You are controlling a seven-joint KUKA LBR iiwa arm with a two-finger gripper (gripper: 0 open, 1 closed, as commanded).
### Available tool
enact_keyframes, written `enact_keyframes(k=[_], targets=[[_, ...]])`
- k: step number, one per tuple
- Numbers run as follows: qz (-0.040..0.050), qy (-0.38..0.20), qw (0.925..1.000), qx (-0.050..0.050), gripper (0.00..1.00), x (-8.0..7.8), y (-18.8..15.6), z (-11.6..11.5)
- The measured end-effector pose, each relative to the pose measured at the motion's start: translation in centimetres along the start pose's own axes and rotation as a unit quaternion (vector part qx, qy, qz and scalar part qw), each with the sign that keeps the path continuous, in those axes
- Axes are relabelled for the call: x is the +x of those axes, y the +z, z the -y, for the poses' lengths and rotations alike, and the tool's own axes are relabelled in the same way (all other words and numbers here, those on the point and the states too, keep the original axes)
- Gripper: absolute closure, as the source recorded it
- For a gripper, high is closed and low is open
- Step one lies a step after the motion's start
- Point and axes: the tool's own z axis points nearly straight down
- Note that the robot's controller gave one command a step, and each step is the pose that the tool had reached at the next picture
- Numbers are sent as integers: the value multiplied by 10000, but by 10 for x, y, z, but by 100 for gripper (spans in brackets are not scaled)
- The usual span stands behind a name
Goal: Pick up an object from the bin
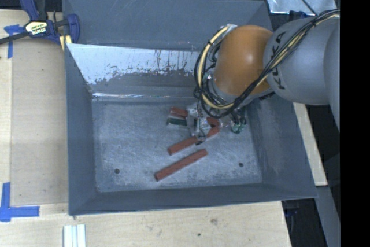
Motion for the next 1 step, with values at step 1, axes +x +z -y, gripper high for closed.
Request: enact_keyframes(k=[1], targets=[[-55,6,10000,-20,100,-9,-32,14]])
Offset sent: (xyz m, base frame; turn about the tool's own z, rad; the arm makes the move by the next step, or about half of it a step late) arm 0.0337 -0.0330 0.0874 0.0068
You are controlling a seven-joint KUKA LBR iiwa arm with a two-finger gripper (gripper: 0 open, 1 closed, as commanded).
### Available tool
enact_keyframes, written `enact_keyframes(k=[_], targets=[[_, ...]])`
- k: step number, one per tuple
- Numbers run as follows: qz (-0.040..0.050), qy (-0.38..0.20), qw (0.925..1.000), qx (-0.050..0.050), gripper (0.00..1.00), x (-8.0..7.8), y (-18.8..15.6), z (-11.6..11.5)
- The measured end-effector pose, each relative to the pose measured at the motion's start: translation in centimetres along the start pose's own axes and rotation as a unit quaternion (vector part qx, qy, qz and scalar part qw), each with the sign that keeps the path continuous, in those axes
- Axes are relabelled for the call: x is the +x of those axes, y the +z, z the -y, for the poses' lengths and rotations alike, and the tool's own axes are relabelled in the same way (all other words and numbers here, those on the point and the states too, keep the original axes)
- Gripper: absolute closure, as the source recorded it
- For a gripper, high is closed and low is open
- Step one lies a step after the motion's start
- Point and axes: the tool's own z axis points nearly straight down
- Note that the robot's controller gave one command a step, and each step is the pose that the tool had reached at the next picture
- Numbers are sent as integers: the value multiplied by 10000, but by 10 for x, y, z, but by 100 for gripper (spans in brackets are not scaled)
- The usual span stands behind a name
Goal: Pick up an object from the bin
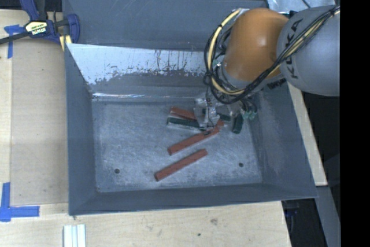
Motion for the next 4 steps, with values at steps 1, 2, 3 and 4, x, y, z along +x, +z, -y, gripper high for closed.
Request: enact_keyframes(k=[1,2,3,4], targets=[[95,50,9999,36,100,-21,-61,28],[53,79,10000,16,0,-5,-21,26],[53,79,10000,16,0,-5,-21,26],[98,644,9979,29,0,-21,11,5]])
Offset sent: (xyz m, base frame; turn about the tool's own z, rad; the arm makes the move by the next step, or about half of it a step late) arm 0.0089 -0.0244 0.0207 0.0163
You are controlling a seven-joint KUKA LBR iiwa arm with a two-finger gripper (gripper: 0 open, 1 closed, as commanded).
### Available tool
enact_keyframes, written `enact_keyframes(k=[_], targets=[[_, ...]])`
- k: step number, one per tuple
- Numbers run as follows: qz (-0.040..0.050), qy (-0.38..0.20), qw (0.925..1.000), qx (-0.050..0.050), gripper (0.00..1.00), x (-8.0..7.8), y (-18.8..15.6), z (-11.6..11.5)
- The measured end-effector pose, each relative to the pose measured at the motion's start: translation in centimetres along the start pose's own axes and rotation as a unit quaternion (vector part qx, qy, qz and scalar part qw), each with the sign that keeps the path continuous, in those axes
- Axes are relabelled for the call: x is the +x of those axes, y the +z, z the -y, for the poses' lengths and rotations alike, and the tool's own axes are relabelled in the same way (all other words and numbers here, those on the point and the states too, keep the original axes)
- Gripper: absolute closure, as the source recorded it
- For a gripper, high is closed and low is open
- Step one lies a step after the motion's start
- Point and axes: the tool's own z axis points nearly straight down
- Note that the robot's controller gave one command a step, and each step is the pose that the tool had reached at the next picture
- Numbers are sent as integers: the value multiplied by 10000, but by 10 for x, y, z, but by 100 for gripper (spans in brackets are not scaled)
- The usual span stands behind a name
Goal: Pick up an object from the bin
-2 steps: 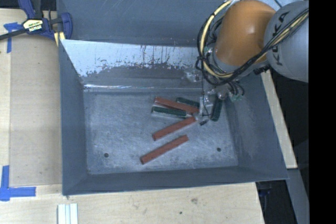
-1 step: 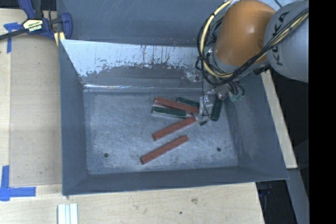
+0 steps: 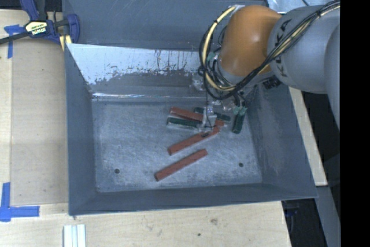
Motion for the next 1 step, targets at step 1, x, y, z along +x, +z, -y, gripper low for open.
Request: enact_keyframes(k=[1], targets=[[5,-1820,9833,-20,100,61,32,27]])
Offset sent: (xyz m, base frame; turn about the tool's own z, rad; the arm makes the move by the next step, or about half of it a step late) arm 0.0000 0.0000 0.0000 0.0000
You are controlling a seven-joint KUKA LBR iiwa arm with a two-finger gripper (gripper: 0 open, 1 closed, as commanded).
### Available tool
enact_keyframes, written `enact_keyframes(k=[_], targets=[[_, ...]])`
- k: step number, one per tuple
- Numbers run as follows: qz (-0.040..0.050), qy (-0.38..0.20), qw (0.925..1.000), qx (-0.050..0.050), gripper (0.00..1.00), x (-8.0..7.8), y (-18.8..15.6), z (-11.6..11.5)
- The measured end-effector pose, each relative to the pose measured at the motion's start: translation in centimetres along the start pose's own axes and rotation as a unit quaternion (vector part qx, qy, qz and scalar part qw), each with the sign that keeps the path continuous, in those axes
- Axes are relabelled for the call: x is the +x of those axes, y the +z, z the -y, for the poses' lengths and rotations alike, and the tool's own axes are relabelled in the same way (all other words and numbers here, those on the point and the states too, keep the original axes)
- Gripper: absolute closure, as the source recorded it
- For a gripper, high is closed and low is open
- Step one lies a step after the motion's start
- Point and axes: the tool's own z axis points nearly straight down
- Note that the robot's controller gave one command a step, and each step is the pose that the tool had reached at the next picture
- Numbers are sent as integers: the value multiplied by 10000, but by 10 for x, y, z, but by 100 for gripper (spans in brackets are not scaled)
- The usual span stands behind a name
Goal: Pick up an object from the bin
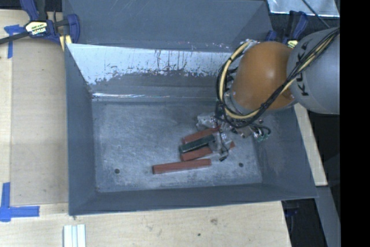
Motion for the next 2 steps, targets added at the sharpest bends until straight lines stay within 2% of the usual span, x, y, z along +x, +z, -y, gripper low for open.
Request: enact_keyframes(k=[1,2], targets=[[0,0,10000,0,100,0,0,0],[-48,158,9999,-7,100,9,-140,44]])
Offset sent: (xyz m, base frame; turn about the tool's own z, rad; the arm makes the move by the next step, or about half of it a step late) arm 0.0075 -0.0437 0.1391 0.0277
